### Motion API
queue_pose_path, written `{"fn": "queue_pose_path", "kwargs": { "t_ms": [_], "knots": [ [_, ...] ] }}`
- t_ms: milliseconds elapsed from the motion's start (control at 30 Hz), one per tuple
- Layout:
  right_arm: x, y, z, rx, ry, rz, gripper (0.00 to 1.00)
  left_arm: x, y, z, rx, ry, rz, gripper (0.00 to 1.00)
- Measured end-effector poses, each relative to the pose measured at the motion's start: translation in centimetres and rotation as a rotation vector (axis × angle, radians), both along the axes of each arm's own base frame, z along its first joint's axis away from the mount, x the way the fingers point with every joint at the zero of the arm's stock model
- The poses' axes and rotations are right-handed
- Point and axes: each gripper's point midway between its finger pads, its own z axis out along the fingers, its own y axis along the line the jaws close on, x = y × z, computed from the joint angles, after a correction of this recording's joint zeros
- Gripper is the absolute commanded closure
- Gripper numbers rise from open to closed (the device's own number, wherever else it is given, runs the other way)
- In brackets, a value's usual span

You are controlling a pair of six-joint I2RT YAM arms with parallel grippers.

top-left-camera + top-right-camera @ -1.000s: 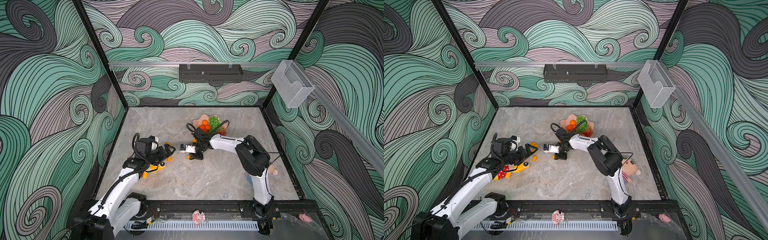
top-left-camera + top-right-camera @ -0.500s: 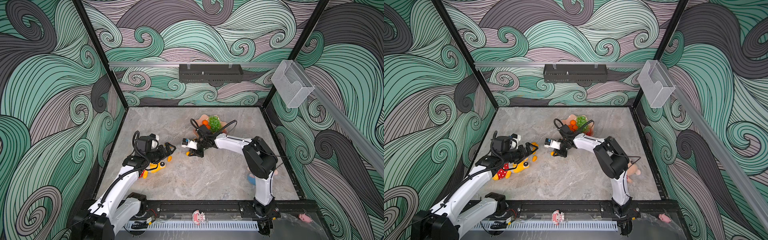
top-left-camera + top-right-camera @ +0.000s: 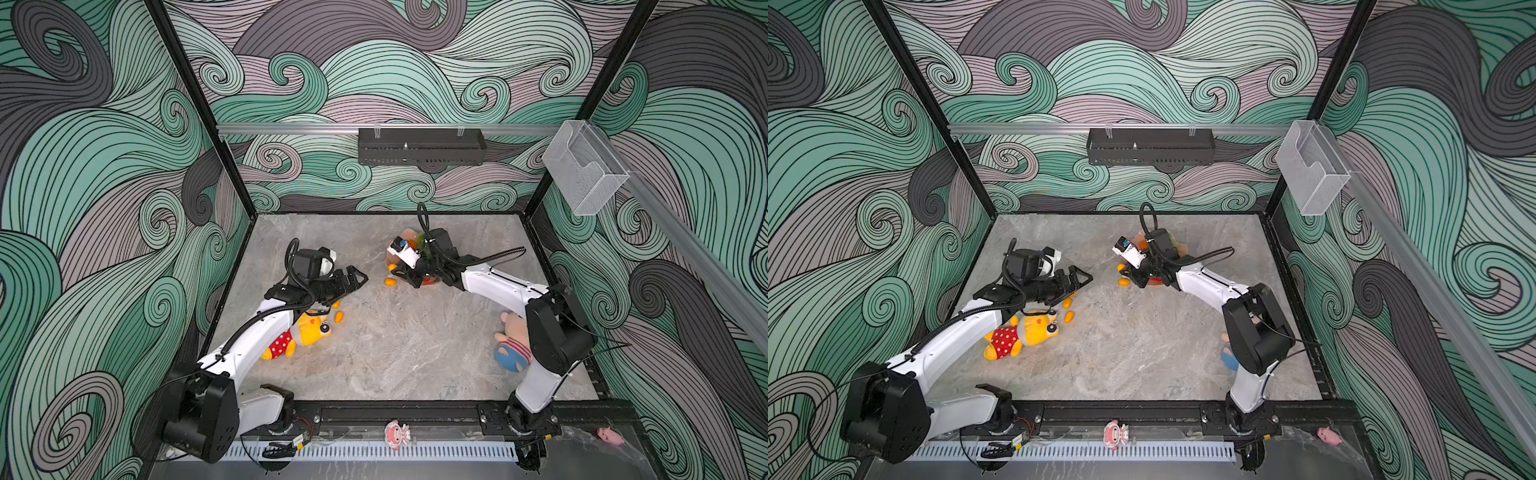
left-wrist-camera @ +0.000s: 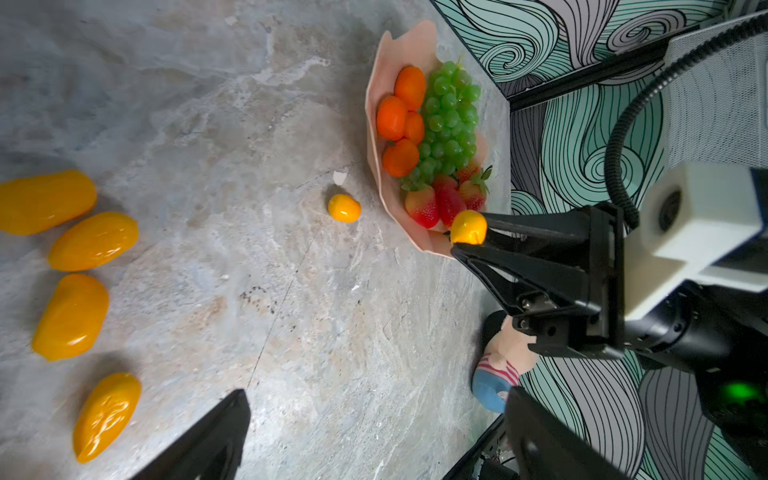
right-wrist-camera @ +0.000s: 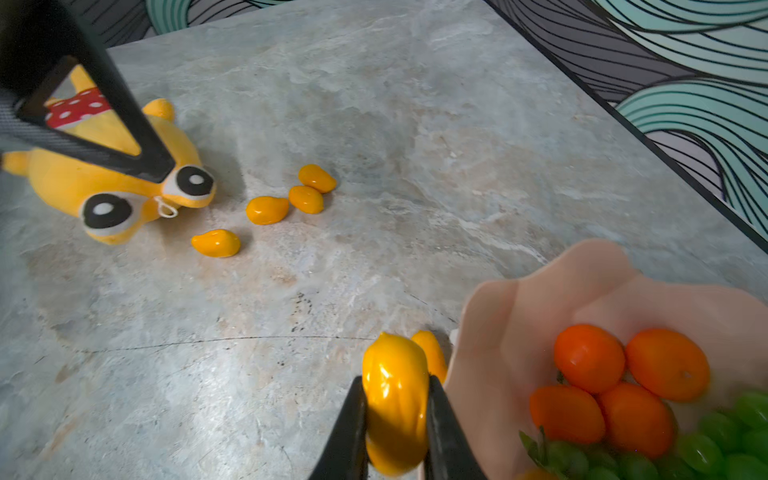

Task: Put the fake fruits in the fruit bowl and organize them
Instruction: 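Lift the yellow fruit and carry it over the pink bowl, then lower the yellow fruit into the bowl and open the right gripper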

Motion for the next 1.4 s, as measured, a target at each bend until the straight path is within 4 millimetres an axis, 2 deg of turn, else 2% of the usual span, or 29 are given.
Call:
{"fn": "queue_pose_path", "kwargs": {
  "t_ms": [233,433,633,900,1133,1400],
  "knots": [
    [3.1,-2.2,-0.5,-0.059,0.016,-0.158,0.86,2.4,-3.1,0.3,0.002,-0.012,-0.041,0.02],
    [5.2,-2.3,-2.0,-0.115,0.058,-0.216,0.86,5.1,-4.3,-0.5,0.015,0.002,-0.033,0.01],
    [6.0,-2.2,-4.4,-0.168,0.123,-0.23,0.86,6.9,-5.0,-0.8,0.021,0.01,-0.026,0.01],
    [6.3,-2.0,-6.7,-0.216,0.184,-0.225,0.85,7.3,-5.1,-0.2,0.017,-0.002,-0.026,0.01],
    [6.5,-1.9,-7.9,-0.239,0.213,-0.219,0.84,7.3,-5.1,-0.3,0.02,0.002,-0.027,0.01],
    [6.3,-1.9,-9.0,-0.252,0.238,-0.212,0.75,7.2,-5.0,-0.6,0.028,0.007,-0.027,0.01]
  ]
}}
